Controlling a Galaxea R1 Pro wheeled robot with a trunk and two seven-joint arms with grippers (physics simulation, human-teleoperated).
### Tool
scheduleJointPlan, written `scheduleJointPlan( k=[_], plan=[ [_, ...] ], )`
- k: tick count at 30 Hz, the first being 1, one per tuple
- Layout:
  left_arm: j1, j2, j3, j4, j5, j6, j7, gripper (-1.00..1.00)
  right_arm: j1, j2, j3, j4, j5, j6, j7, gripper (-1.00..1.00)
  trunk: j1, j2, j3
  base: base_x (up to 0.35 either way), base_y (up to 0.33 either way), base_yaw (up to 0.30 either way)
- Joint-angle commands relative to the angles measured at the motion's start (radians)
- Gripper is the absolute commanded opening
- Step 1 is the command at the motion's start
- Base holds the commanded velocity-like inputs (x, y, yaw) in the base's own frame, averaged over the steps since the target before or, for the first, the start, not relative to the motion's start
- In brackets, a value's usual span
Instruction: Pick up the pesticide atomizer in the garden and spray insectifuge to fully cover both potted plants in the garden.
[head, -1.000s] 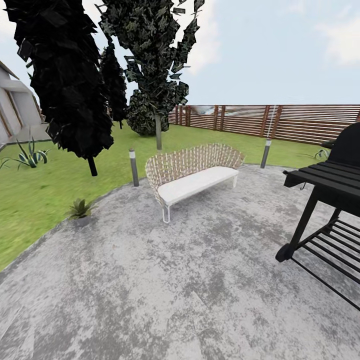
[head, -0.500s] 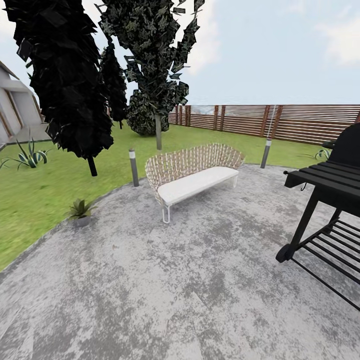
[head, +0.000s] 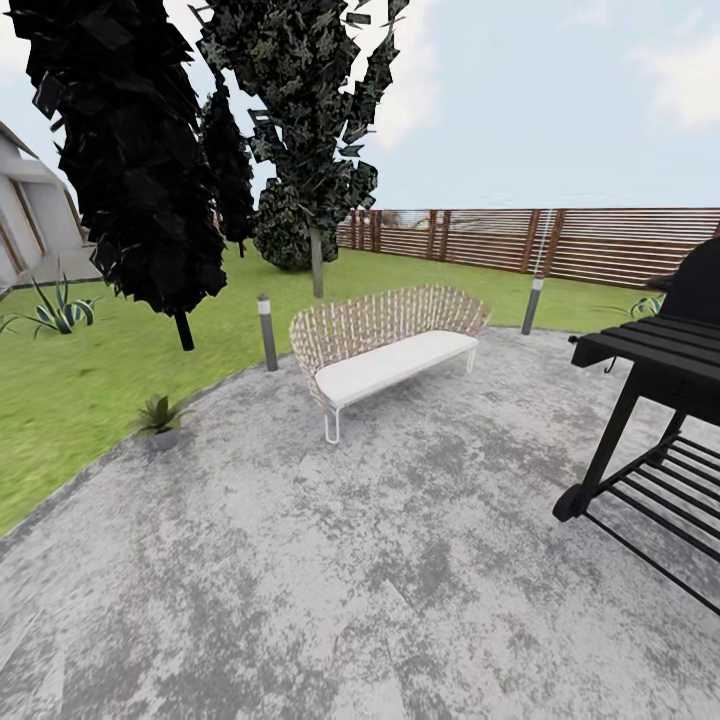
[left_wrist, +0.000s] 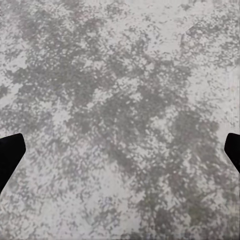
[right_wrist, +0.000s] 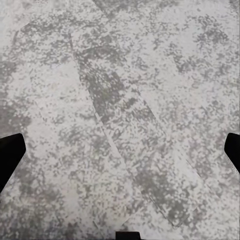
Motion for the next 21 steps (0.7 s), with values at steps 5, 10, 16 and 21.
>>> scheduleJointPlan(
  k=[5, 10, 16, 21],
  plan=[
    [-0.077, 0.001, 0.001, 0.002, -0.004, 0.005, 0.009, 1.0, -0.1, 0.01, 0.003, -0.11, 0.002, 0.002, 0.0, 1.0, 0.019, -0.036, -0.017, 0.0, 0.0, 0.0],
    [-0.151, 0.002, 0.003, 0.007, -0.004, 0.008, 0.04, 1.0, -0.253, 0.026, 0.004, -0.077, 0.004, 0.009, -0.002, 1.0, 0.038, -0.071, -0.032, 0.0, 0.0, 0.0],
    [-0.153, 0.004, 0.005, 0.031, 0.001, -0.006, 0.067, 1.0, -0.294, 0.029, 0.004, -0.028, 0.006, 0.007, -0.054, 1.0, 0.061, -0.113, -0.051, 0.0, 0.0, 0.0],
    [-0.151, 0.004, 0.005, 0.085, 0.001, -0.012, 0.07, 1.0, -0.298, 0.046, 0.005, -0.02, 0.007, 0.007, -0.142, 1.0, 0.081, -0.148, -0.067, 0.0, 0.0, 0.0]
  ],
)
